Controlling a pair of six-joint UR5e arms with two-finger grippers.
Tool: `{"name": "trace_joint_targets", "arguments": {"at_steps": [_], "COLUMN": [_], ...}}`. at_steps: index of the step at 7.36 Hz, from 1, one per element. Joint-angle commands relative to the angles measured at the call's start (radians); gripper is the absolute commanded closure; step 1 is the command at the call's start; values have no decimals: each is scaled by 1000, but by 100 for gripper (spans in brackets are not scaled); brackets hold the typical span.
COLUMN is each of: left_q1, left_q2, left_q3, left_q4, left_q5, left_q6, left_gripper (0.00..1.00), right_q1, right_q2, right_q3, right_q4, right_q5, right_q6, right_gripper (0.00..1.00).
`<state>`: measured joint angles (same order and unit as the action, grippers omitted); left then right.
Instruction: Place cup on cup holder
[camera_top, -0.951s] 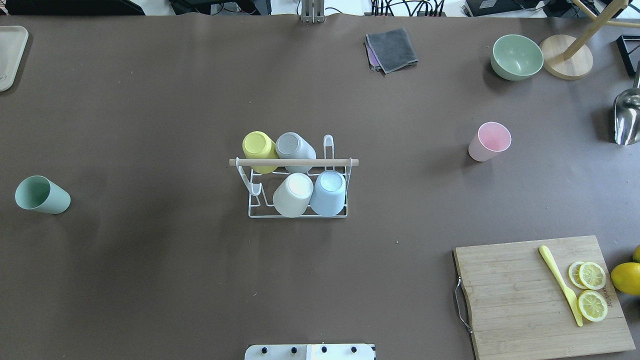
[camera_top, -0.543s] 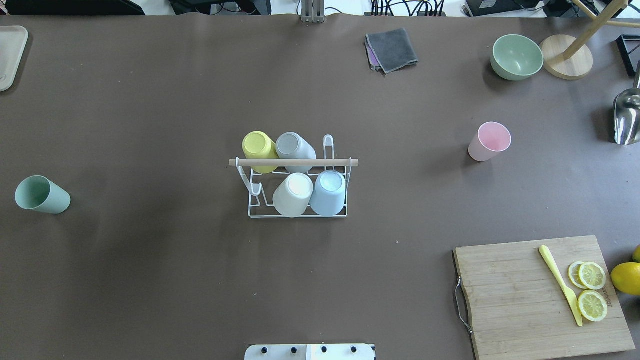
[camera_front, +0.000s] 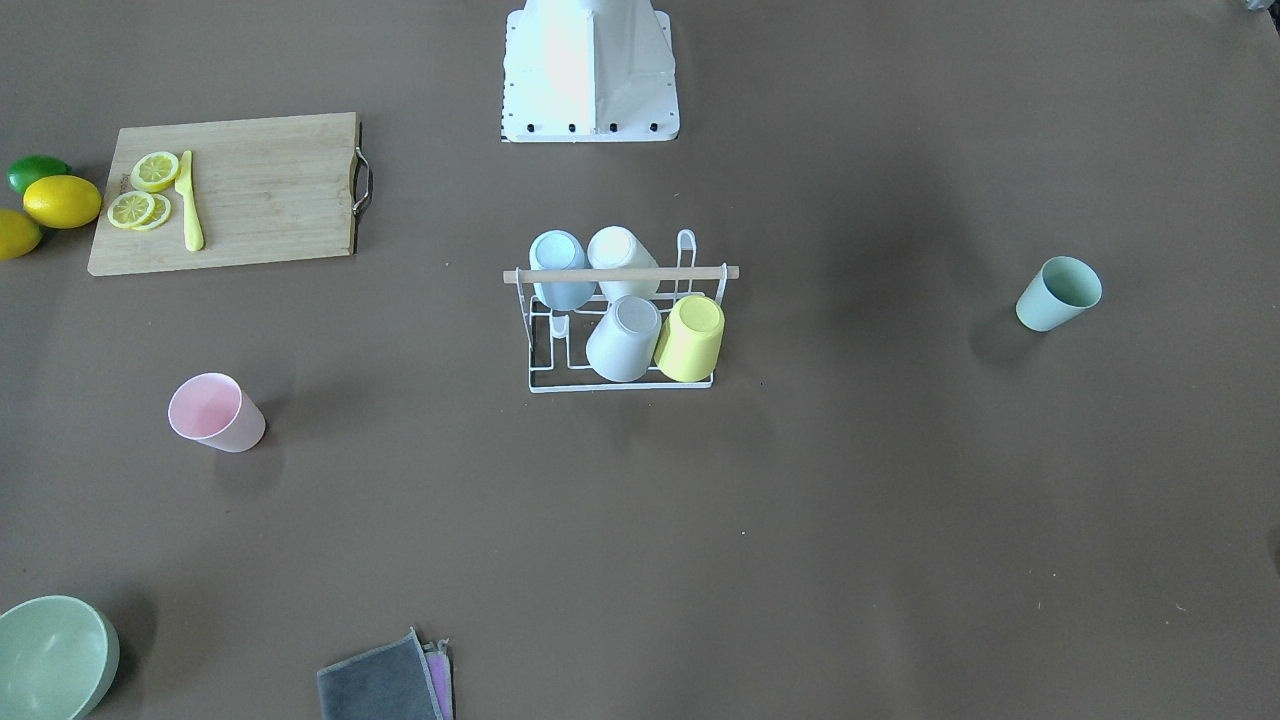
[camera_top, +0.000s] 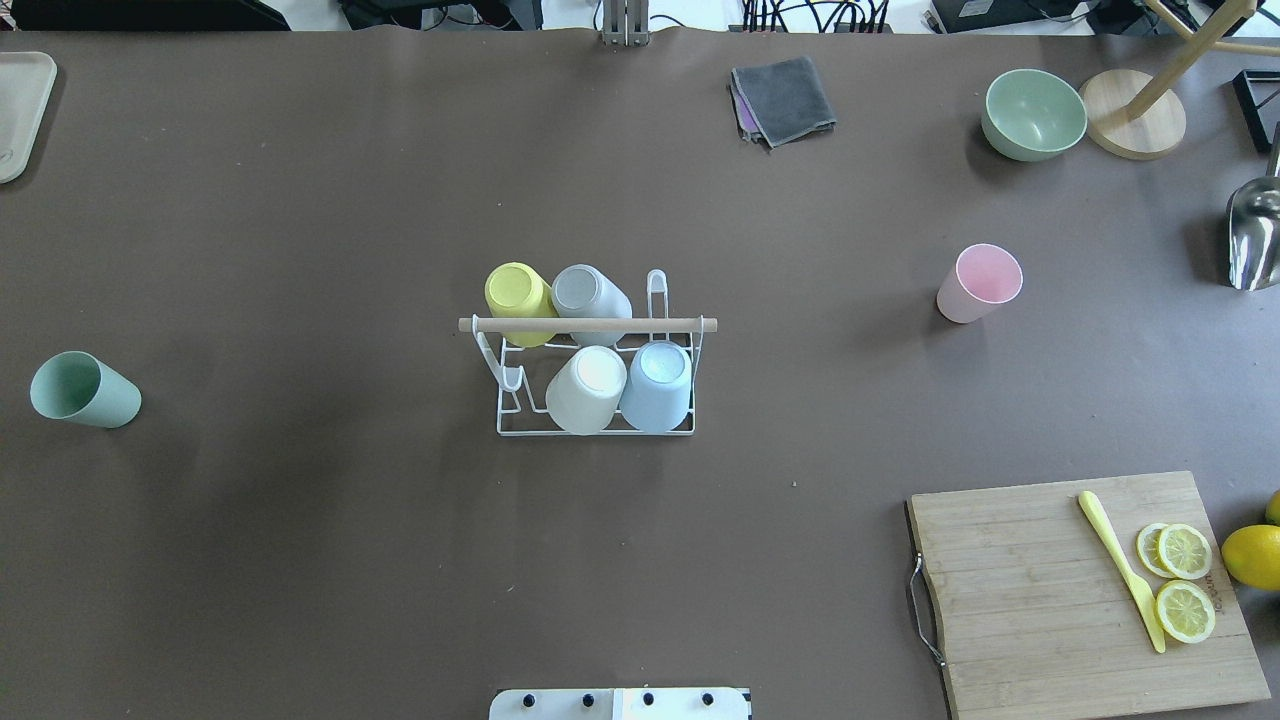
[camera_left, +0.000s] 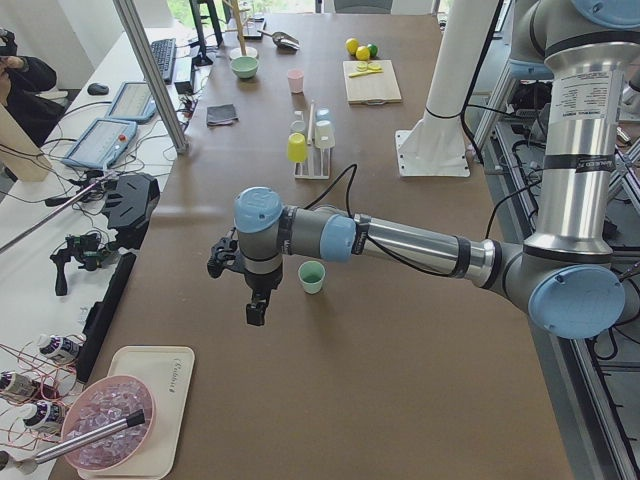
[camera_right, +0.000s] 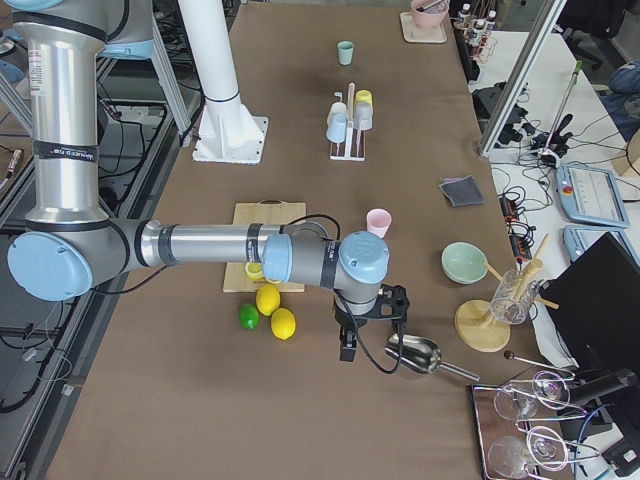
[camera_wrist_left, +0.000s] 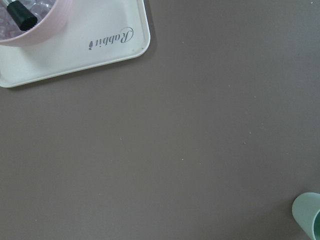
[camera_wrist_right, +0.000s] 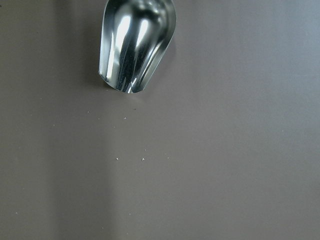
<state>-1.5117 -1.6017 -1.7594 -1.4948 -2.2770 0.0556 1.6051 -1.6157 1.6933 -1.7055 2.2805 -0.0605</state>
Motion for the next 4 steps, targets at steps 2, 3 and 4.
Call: {"name": "trace_joint_targets", "arguments": {"at_steps": [2, 3, 4], "left_q1": [117, 161, 182], "left_q2": [-192, -289, -369], "left_q3": [41, 117, 188], "left_q4": [282, 341, 381], "left_q5": [11, 11, 11], "left_q6": [153, 161, 162], "left_gripper": [2, 2, 2], "right_q1": [-201, -280, -350], "right_q2": [119, 213, 318], "right_q3": [115, 121, 118], "right_q4": [-180, -332, -465], "right_q5": [-130, -131, -160], "right_q6": [-44, -94, -116], "right_gripper": [1, 1, 1]}}
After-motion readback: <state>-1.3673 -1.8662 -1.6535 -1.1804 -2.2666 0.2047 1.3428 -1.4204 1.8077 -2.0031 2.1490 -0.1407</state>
